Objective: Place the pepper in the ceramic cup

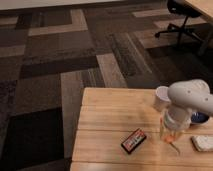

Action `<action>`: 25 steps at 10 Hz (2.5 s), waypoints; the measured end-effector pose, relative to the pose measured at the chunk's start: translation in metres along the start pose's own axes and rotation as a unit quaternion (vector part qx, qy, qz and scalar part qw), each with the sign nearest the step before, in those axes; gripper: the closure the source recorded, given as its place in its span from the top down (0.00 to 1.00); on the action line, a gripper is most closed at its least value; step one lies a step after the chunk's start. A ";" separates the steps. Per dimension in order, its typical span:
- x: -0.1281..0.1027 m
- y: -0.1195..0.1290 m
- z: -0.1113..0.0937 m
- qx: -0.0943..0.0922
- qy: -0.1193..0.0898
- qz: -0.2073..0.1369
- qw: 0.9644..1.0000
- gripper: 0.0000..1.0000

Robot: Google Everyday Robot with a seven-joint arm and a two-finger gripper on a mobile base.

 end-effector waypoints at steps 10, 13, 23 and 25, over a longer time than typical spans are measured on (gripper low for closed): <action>-0.088 -0.037 -0.100 0.067 -0.126 -0.039 0.989 0.00; -0.105 -0.059 -0.093 0.052 -0.129 -0.027 0.990 0.00; -0.135 -0.049 -0.054 0.027 -0.083 -0.055 0.995 0.06; -0.135 -0.049 -0.054 0.027 -0.083 -0.055 0.995 0.06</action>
